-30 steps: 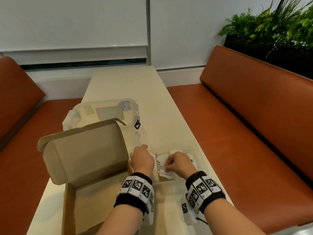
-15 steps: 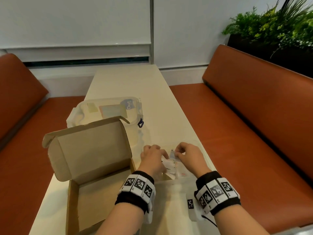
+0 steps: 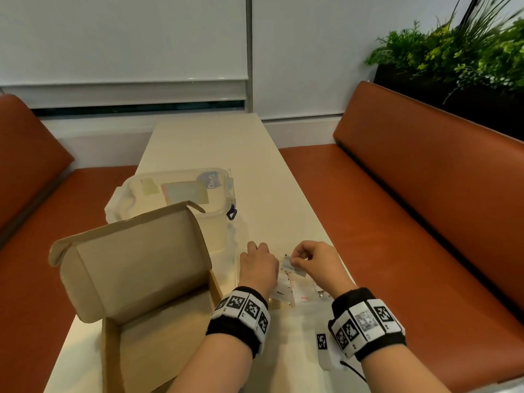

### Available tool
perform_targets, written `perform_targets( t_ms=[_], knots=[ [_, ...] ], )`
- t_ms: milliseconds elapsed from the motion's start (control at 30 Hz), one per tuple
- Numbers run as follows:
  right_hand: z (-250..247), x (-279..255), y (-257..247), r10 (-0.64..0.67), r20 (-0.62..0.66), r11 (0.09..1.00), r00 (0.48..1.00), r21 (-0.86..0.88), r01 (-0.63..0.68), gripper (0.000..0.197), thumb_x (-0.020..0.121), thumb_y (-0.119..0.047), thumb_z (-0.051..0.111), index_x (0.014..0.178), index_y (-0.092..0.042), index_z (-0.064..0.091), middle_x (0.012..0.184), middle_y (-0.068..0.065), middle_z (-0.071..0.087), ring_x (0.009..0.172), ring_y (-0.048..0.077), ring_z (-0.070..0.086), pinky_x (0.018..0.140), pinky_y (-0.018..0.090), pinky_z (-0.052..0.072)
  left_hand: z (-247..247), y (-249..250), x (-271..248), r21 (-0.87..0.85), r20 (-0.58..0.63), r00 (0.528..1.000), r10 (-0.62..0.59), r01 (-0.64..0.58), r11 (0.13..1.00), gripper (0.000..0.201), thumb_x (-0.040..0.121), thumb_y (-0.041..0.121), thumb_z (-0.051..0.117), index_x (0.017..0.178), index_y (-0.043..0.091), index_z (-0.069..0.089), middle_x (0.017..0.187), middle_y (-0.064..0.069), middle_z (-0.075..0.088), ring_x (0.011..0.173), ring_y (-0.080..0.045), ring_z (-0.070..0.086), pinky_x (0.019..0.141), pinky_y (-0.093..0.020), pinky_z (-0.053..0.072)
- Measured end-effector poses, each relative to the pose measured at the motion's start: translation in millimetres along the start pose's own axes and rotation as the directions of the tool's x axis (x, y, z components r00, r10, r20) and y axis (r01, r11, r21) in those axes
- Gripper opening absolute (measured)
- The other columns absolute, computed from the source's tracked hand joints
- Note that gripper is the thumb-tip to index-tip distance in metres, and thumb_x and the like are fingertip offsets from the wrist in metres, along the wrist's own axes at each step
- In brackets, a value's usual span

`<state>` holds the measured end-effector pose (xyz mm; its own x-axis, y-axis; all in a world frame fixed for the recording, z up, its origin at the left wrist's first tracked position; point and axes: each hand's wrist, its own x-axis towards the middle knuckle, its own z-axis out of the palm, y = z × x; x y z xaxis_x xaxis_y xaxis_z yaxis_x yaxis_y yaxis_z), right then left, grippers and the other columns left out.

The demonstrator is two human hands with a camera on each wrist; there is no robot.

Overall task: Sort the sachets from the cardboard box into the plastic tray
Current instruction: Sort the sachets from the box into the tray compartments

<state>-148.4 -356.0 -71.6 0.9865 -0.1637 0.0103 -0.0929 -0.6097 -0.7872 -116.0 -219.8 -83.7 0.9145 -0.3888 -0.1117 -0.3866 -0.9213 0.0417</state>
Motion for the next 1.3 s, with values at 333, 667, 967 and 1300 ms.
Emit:
perform_targets(
  t_ms=[333,667,967,1300],
  knots=[
    [25,-1,-5,0.000,0.370,0.951,0.929,-0.287,0.115,0.010,0.079,-0.001,0.066,0.076,-0.011,0.068,0.076,0.000,0.065,0.066,0.009,0.057,0.069,0.019,0.051,-1,-10,6,-0.200,-0.090,0.976,-0.196,0.175,0.964,0.039,0.089,0.005,0.049,0.125,0.017,0.047,0.127,-0.006,0.046,0.117,-0.026,0.042,0.093,-0.035,0.039],
    [51,-1,13,-0.139,0.292,0.791,0.946,-0.542,0.283,0.022,0.086,-0.008,0.049,0.083,-0.017,0.068,0.088,0.002,0.068,0.086,0.017,0.052,0.074,0.025,0.045,3,-28,6,-0.326,0.080,0.903,-0.423,0.425,0.845,0.028,0.095,0.007,0.044,0.121,0.006,0.053,0.123,-0.013,0.053,0.114,-0.029,0.055,0.093,-0.034,0.047],
    [53,-1,22,-0.215,0.298,0.754,0.930,-0.555,0.351,0.010,0.086,-0.015,0.056,0.092,-0.018,0.063,0.096,-0.001,0.062,0.096,0.017,0.046,0.074,0.023,0.035,4,-29,9,-0.294,0.076,0.903,-0.423,0.426,0.856,0.028,0.094,0.006,0.045,0.120,0.007,0.055,0.123,-0.012,0.054,0.113,-0.028,0.056,0.091,-0.032,0.047],
    [53,5,24,-0.208,0.310,0.729,0.928,-0.584,0.358,0.008,0.083,-0.014,0.055,0.091,-0.017,0.056,0.092,-0.001,0.053,0.086,0.014,0.033,0.068,0.024,0.027,3,-31,7,-0.295,0.074,0.903,-0.423,0.425,0.856,0.026,0.095,0.007,0.045,0.119,0.007,0.055,0.122,-0.011,0.055,0.111,-0.026,0.057,0.089,-0.031,0.047]
  ],
)
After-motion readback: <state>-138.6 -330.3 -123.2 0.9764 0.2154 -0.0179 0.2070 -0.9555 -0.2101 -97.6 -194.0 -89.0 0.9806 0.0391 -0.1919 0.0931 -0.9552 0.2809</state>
